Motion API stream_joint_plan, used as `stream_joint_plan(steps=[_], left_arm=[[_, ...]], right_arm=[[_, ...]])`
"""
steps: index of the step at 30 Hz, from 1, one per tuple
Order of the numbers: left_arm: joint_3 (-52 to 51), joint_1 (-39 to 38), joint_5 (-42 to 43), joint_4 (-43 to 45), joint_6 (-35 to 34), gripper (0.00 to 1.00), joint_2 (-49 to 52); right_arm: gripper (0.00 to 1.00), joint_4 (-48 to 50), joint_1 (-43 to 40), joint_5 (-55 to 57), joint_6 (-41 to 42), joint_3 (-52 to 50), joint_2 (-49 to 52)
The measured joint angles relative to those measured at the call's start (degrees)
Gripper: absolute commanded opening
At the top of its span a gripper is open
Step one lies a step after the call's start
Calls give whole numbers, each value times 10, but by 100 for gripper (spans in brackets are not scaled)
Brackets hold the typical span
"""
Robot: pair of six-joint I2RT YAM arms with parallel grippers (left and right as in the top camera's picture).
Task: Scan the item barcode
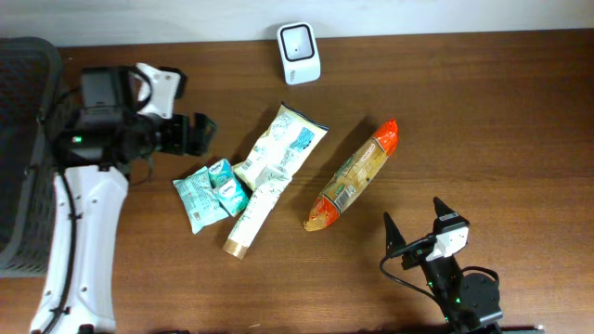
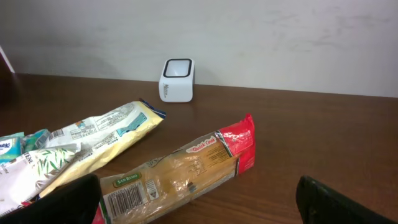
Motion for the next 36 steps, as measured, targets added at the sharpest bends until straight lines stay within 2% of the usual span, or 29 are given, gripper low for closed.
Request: stream_joint_plan(steps=[7, 10, 13, 14, 16, 18, 23, 28, 32, 36], left_arm=[[0, 17, -12, 12, 19, 99, 0], [0, 17, -15, 11, 19, 99, 0], [0, 17, -16, 11, 19, 99, 0], [0, 17, -17, 10, 20, 99, 0], [0, 17, -18, 11, 21, 99, 0], [0, 17, -18, 12, 21, 99, -1], [0, 17, -18, 11, 21, 99, -1], [0, 17, -18, 9, 21, 99, -2], [0, 17, -18, 10, 21, 99, -2], [0, 17, -18, 10, 21, 99, -3]], right_arm=[[99, -15, 0, -25, 47, 7, 0], [99, -141, 0, -63, 54, 78, 12], [99, -284, 0, -86, 73, 220, 66], [99, -335, 0, -104, 79, 280, 99], [99, -423, 0, -120, 86, 337, 147], [99, -454, 0, -116, 88, 368, 233], [99, -342, 0, -95, 72, 374, 400], [99, -244, 0, -90, 63, 377, 508], [99, -182, 0, -90, 57, 377, 564], [100, -38, 0, -90, 45, 379, 578]])
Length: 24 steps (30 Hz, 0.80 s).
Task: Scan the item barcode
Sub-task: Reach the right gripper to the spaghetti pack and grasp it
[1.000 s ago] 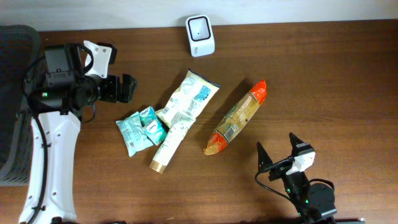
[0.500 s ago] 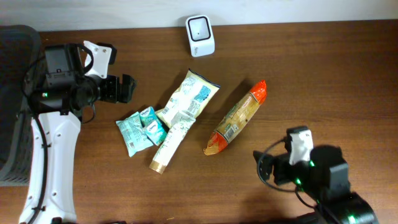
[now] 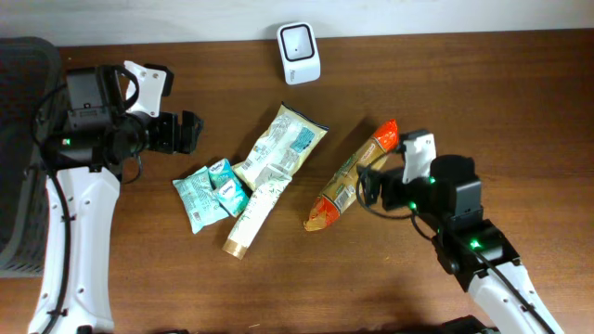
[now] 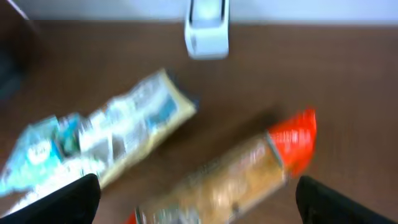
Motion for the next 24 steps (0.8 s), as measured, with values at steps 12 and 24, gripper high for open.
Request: stream_joint_plan(steps=[12, 24], left_arm=[[0, 0, 0, -1, 0, 99, 0], [0, 0, 0, 0, 0, 99, 0]], right_arm=[[32, -40, 1, -2, 338, 4, 213], [30, 29, 43, -24, 371, 150, 427]])
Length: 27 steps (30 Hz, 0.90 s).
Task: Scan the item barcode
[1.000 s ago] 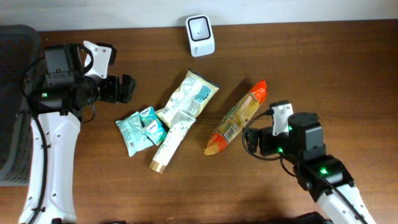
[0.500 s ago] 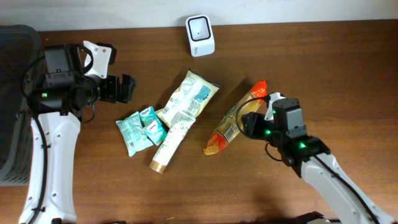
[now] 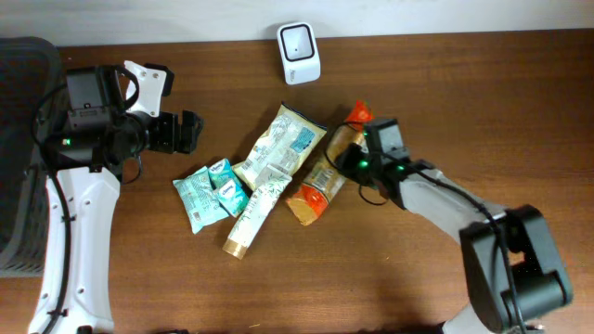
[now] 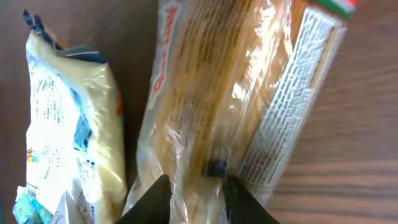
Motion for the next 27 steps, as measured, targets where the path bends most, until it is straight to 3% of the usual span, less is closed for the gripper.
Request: stream_joint_plan(steps=[3, 4, 6, 8, 10, 11, 13, 17, 22, 27], left_arm=[[0, 0, 0, 0, 0, 99, 0], [0, 0, 0, 0, 0, 99, 0], [0, 0, 0, 0, 0, 99, 0], [0, 0, 0, 0, 0, 99, 0], [0, 0, 0, -1, 0, 99, 0], [0, 0, 0, 0, 0, 99, 0], [0, 0, 0, 0, 0, 99, 0], [0, 0, 0, 0, 0, 99, 0], [0, 0, 0, 0, 0, 99, 0], [0, 0, 0, 0, 0, 99, 0]], right_arm=[[41, 9, 9, 2, -1, 7, 18], [52, 8, 11, 2, -4, 10, 21], [59, -15, 11, -4, -19, 23, 22], [68, -122, 2, -18, -41, 70, 30], [95, -264, -21, -26, -82, 141, 40], [99, -317, -28, -28, -103, 173, 43], [99, -355, -39, -30, -140, 236, 44], [96, -349, -39, -32, -158, 233, 44], [63, -289, -37, -32, -117, 202, 103], [47, -241, -21, -33, -111, 201, 127]])
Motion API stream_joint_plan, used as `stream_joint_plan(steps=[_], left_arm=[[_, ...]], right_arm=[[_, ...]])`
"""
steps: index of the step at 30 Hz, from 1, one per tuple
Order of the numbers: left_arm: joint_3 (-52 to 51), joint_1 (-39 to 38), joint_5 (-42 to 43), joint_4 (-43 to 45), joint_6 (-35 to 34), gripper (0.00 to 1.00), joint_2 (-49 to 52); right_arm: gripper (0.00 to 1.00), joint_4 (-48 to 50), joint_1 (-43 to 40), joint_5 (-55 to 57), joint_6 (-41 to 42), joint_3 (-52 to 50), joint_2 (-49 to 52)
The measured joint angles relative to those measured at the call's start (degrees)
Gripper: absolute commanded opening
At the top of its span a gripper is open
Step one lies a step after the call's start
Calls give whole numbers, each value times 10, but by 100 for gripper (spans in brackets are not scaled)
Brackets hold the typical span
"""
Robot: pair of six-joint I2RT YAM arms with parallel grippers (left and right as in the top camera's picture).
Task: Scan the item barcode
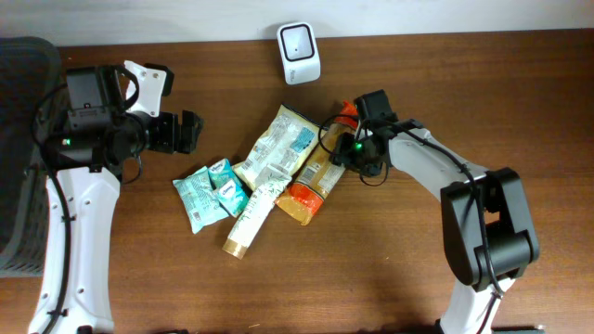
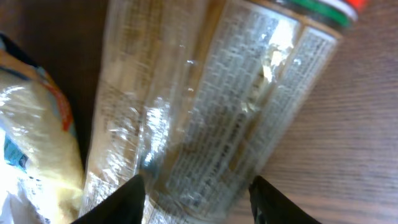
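Observation:
A long clear pasta packet (image 1: 320,167) with orange-red ends lies slanted at mid-table, and its printed label fills the right wrist view (image 2: 249,106). My right gripper (image 1: 346,148) is low over the packet's upper part. It is open (image 2: 198,202), with one black fingertip on each side of the packet's width. The white barcode scanner (image 1: 299,41) stands at the table's far edge, apart from the packet. My left gripper (image 1: 190,132) hovers open over bare wood at the left and holds nothing.
A yellow-white snack bag (image 1: 283,148) lies against the pasta packet's left side. A cream tube (image 1: 251,215) and teal tissue packs (image 1: 209,190) lie further left. A black basket (image 1: 19,139) stands at the left edge.
My right fingertips now stand wider apart over the packet. The packet has shifted a little to the left, against the snack bag. The left arm has not moved.
First my right gripper rested wide open at the table's near edge, looking toward the items. Then it hung over the table to the right of the pasta packet. After that it was down on the packet with its fingers close together, and now they straddle it wider.

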Motion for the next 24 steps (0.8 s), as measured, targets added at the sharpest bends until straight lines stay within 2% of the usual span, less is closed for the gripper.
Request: stream_joint_plan(steps=[1, 2, 3, 8, 11, 12, 14, 16, 20, 22, 24], left_arm=[[0, 0, 0, 0, 0, 99, 0], [0, 0, 0, 0, 0, 99, 0], [0, 0, 0, 0, 0, 99, 0], [0, 0, 0, 0, 0, 99, 0], [0, 0, 0, 0, 0, 99, 0], [0, 0, 0, 1, 0, 99, 0], [0, 0, 0, 0, 0, 99, 0], [0, 0, 0, 0, 0, 99, 0], [0, 0, 0, 0, 0, 99, 0], [0, 0, 0, 0, 0, 99, 0], [0, 0, 0, 0, 0, 99, 0]], right_arm=[[44, 6, 4, 1, 3, 0, 1], [27, 8, 6, 2, 4, 0, 1], [4, 10, 9, 4, 4, 0, 1], [4, -14, 12, -3, 3, 16, -2], [4, -133, 12, 0, -33, 43, -14], [4, -198, 12, 9, -51, 64, -19], [4, -331, 12, 62, -75, 122, -23], [4, -418, 15, 147, -87, 185, -25], [4, -450, 58, 272, -94, 215, -21], [4, -439, 84, 288, -97, 216, 8], [17, -416, 102, 292, -99, 217, 48]])
